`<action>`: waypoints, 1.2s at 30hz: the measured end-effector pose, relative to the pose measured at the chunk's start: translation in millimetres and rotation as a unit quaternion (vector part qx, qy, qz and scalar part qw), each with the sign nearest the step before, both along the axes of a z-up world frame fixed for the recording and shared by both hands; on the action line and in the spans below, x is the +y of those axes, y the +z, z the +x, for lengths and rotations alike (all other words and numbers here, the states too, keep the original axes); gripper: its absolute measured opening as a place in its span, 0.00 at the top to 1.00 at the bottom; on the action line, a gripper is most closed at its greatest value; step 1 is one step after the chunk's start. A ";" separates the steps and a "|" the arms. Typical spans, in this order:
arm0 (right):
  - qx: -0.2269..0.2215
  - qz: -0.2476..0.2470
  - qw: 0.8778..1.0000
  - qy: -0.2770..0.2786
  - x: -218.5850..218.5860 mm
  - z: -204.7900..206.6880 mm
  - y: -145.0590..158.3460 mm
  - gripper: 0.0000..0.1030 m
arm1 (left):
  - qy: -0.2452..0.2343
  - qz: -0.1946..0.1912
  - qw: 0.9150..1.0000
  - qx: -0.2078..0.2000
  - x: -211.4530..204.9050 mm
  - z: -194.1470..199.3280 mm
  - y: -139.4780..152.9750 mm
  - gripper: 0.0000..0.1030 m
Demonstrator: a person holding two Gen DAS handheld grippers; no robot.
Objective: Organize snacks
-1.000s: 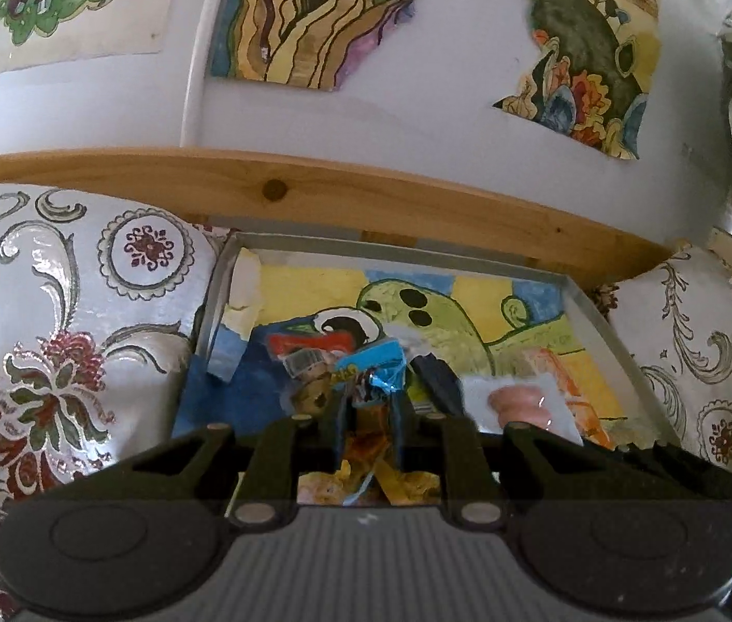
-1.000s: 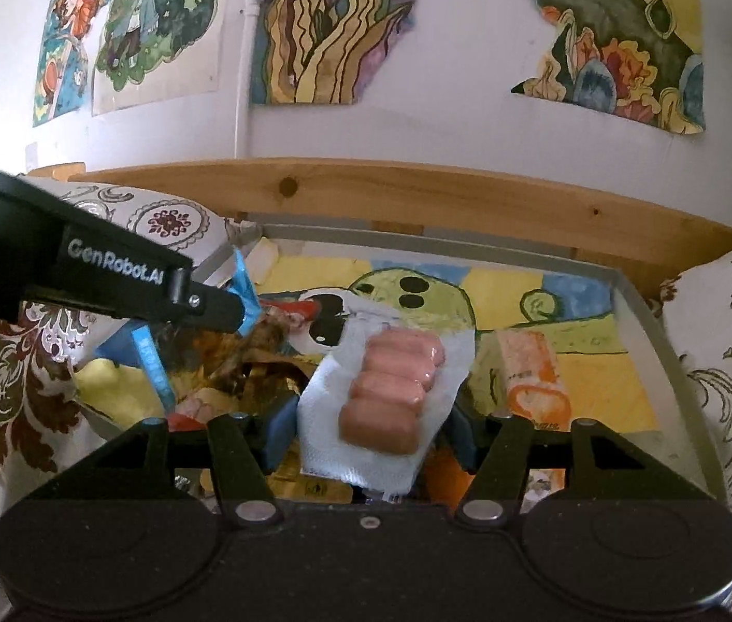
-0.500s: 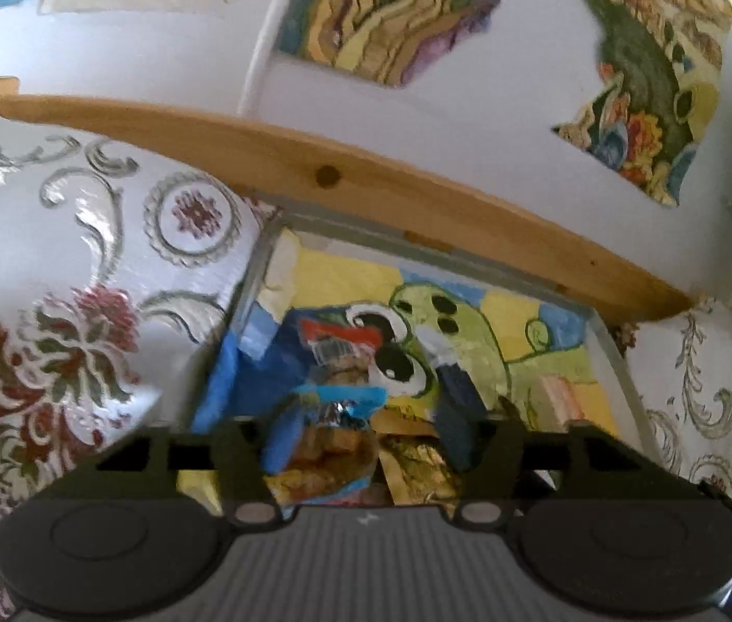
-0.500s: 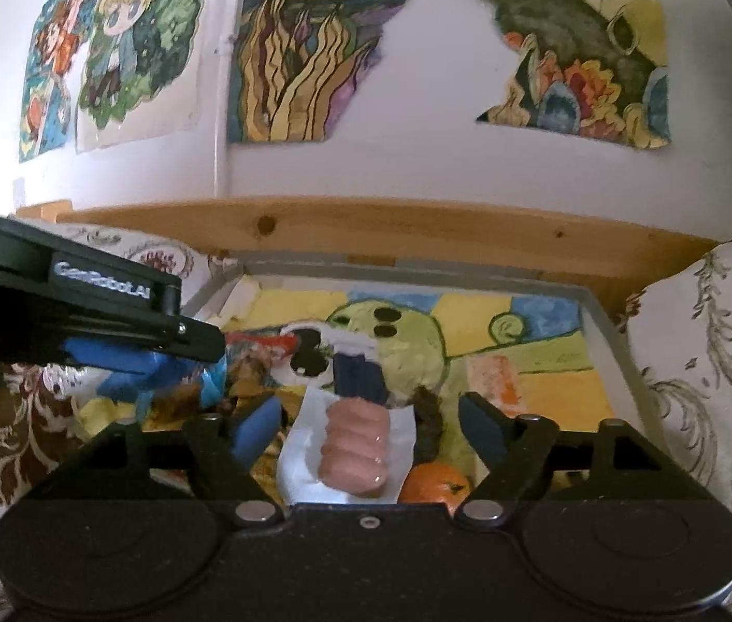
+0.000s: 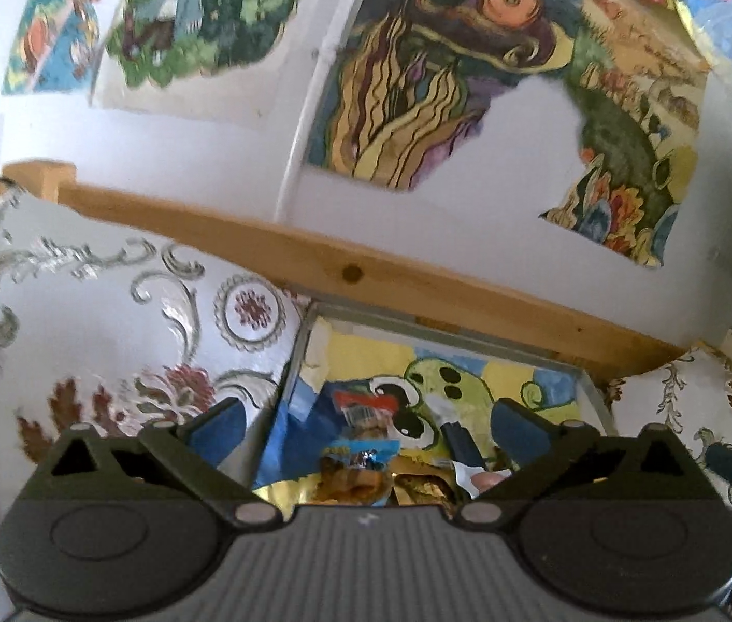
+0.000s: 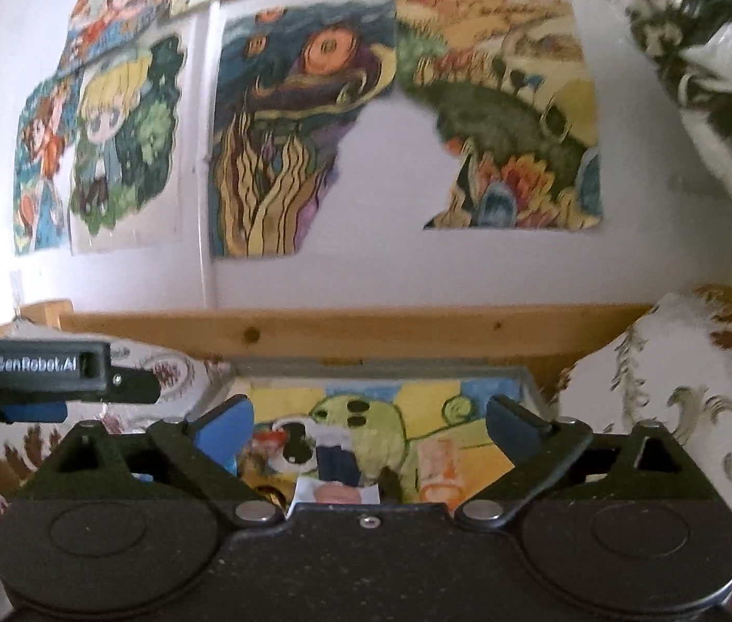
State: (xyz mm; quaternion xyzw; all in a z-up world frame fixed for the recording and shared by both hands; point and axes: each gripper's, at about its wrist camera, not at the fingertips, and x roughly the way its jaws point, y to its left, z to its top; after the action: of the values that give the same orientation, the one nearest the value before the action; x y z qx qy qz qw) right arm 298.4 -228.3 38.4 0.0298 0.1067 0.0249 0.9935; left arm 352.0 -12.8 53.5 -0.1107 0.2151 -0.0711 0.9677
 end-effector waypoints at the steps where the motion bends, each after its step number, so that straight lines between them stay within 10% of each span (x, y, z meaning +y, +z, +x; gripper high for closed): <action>1: -0.003 0.002 1.000 0.000 -1.4 -4.9 4.0 0.04 | 0.002 0.003 1.000 -0.004 0.4 -5.9 2.6 0.00; 16: -0.028 0.011 0.999 -0.012 -19.4 -97.0 33.2 0.01 | 0.008 0.034 0.998 -0.056 -7.5 -105.9 27.9 0.00; 36: 0.009 -0.004 1.000 -0.016 -26.0 -217.1 -1.1 0.01 | 0.001 0.081 0.996 -0.048 -17.2 -224.8 -7.3 0.00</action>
State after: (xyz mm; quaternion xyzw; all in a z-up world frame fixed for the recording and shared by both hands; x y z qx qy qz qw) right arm 81.3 -254.3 37.3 0.0280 0.1152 0.0088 0.9929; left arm 127.2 -30.1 46.2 -0.0283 0.1731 -0.0580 0.9828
